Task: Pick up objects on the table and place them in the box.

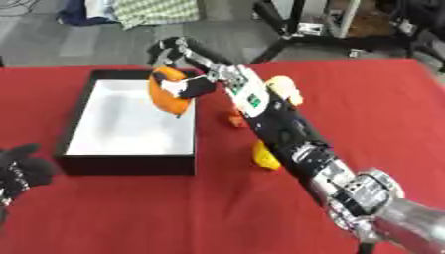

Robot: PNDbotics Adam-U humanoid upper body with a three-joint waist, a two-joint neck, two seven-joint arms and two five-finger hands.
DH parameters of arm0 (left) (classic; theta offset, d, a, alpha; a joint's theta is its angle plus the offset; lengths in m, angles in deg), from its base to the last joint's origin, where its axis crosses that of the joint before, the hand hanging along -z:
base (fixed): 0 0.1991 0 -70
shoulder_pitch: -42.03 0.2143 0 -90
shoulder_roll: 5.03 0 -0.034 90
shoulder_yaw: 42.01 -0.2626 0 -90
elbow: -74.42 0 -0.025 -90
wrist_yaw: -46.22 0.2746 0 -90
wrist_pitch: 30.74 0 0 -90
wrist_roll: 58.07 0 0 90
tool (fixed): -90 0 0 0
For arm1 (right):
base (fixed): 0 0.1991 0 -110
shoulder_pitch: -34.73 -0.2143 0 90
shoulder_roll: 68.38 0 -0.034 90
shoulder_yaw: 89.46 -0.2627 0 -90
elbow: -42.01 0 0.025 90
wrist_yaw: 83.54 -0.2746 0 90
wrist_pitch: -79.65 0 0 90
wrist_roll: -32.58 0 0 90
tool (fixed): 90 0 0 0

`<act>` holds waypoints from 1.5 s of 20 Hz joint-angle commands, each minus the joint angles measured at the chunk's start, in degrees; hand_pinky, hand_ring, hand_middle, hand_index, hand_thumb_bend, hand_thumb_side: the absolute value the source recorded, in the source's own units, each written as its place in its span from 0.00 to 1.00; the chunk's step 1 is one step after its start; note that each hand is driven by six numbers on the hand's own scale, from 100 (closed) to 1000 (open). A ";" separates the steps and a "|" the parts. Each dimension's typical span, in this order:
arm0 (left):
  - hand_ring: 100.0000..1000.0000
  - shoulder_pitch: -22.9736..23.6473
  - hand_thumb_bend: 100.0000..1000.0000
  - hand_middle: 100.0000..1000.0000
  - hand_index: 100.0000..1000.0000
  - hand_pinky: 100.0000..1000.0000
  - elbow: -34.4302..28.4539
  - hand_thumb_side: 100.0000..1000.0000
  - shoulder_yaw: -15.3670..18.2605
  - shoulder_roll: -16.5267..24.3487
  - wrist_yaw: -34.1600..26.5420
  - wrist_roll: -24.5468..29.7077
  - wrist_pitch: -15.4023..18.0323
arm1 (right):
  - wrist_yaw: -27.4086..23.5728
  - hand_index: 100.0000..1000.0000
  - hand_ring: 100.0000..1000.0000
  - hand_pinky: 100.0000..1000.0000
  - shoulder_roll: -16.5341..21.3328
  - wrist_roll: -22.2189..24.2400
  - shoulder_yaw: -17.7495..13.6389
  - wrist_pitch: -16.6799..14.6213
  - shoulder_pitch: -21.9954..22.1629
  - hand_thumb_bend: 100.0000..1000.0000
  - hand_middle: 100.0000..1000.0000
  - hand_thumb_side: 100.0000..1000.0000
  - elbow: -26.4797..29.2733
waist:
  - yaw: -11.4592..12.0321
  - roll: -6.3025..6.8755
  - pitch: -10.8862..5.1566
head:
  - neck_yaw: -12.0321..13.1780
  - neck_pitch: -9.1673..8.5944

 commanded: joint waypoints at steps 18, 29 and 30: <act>0.60 -0.87 0.00 0.54 0.79 0.67 -0.99 1.00 -0.24 0.11 -0.07 0.43 0.05 | 5.47 0.92 0.99 1.00 0.04 -4.56 -0.13 1.15 -1.08 0.00 0.96 0.65 -1.09 | -0.43 -0.55 0.19 | -1.29 -1.51; 0.60 -0.27 0.00 0.54 0.79 0.67 -0.87 1.00 -0.14 0.29 -0.02 0.25 0.01 | 0.00 0.92 0.99 1.00 1.17 -3.31 0.64 3.76 -0.77 0.00 0.96 0.70 1.03 | -1.51 -0.39 -0.21 | -1.25 -1.40; 0.60 0.00 0.00 0.54 0.79 0.67 -0.84 1.00 -0.02 0.36 -0.01 0.16 0.00 | -0.35 0.92 0.99 1.00 1.84 -3.24 0.72 3.73 -0.72 0.00 0.95 0.68 1.46 | -2.00 -0.33 -0.38 | -1.07 -1.25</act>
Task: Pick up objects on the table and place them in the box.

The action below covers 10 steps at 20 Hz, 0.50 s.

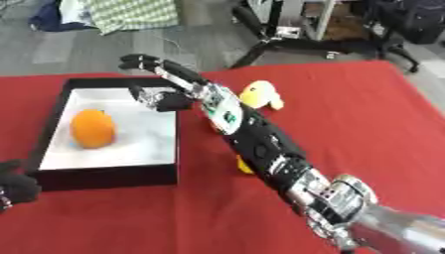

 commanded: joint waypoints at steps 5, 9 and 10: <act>0.60 2.04 0.00 0.54 0.79 0.67 -0.55 1.00 1.40 1.17 0.20 -1.21 0.10 | -0.85 0.93 0.98 1.00 7.50 0.68 -0.33 0.44 0.05 0.00 0.95 0.22 3.73 | -3.99 0.03 -2.15 | 2.05 0.55; 0.60 3.45 0.00 0.54 0.79 0.67 -0.52 1.00 2.03 1.64 0.31 -1.93 0.19 | 1.99 0.93 0.98 1.00 11.98 0.27 -2.34 1.82 1.63 0.00 0.94 0.12 2.68 | -6.05 0.21 -3.26 | 3.61 1.23; 0.60 3.65 0.00 0.54 0.79 0.67 -0.54 1.00 2.13 1.73 0.33 -2.05 0.20 | 2.55 0.93 0.98 1.00 12.80 -0.19 -2.96 2.35 2.10 0.00 0.94 0.12 2.03 | -6.37 0.26 -3.44 | 3.88 1.29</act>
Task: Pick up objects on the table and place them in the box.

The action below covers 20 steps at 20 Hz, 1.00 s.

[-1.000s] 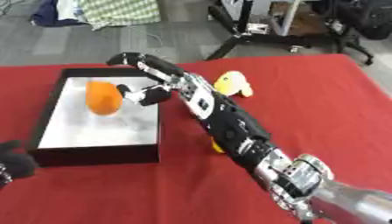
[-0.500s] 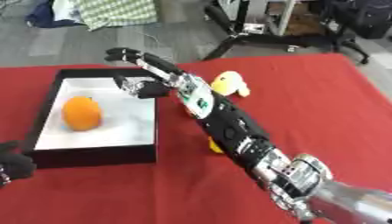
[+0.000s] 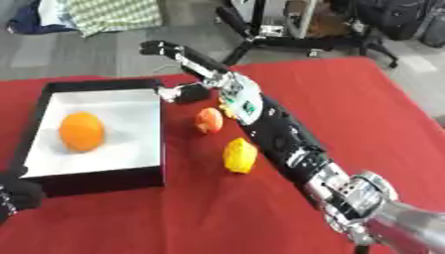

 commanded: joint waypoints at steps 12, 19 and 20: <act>0.60 0.53 0.00 0.54 0.79 0.67 -0.88 1.00 1.07 1.56 0.32 -1.00 0.00 | 7.67 0.91 1.00 1.00 5.43 1.03 -4.86 6.57 2.47 0.00 0.92 0.50 -12.09 | -1.51 0.87 -1.91 | 2.23 0.30; 0.60 0.25 0.00 0.54 0.79 0.67 -1.03 1.00 1.07 1.42 0.33 -1.02 0.01 | 12.65 0.91 1.00 1.00 4.55 0.22 -5.01 7.20 2.49 0.00 0.92 0.42 -13.97 | -1.26 0.89 -1.50 | 1.93 -0.12; 0.60 0.20 0.00 0.54 0.79 0.67 -1.05 1.00 1.06 1.40 0.33 -1.01 0.01 | 13.46 0.91 1.00 1.00 4.39 -0.30 -5.01 7.29 2.55 0.00 0.92 0.39 -14.14 | -1.21 0.88 -1.43 | 1.88 -0.19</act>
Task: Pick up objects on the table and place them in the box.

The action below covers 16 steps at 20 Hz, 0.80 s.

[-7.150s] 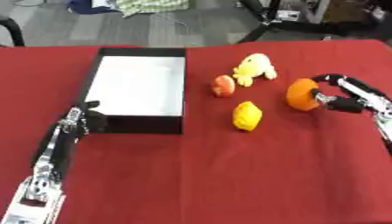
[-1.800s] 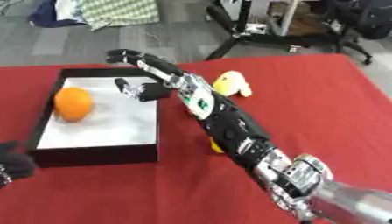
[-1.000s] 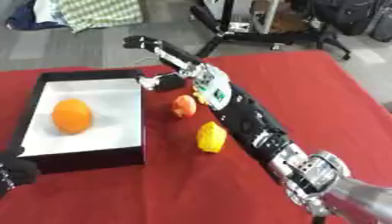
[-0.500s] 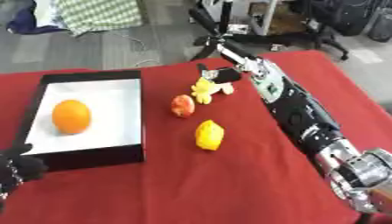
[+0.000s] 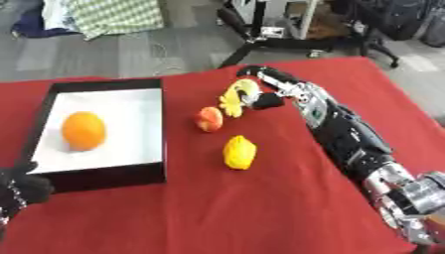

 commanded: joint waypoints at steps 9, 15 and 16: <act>0.60 -1.39 0.00 0.54 0.79 0.67 -1.15 1.00 0.28 0.27 0.20 -0.10 0.11 | 8.65 0.79 0.93 1.00 -0.89 -6.08 -0.80 1.01 -0.61 0.00 0.80 0.11 -0.99 | 0.60 0.94 -0.42 | -0.90 -1.34; 0.61 -1.59 0.00 0.54 0.79 0.67 -1.20 1.00 0.25 0.17 0.18 -0.08 0.08 | 9.87 0.53 0.83 0.96 -1.61 -11.24 -1.06 0.77 -0.46 0.00 0.55 0.11 -0.51 | 0.80 0.99 -0.16 | 2.33 -0.33; 0.61 -1.61 0.00 0.54 0.79 0.67 -1.22 1.00 0.25 0.15 0.17 -0.08 0.08 | 9.88 0.46 0.81 0.96 -1.66 -12.10 -1.04 0.65 -0.42 0.00 0.50 0.11 -0.51 | 0.81 0.99 -0.15 | 2.87 -0.13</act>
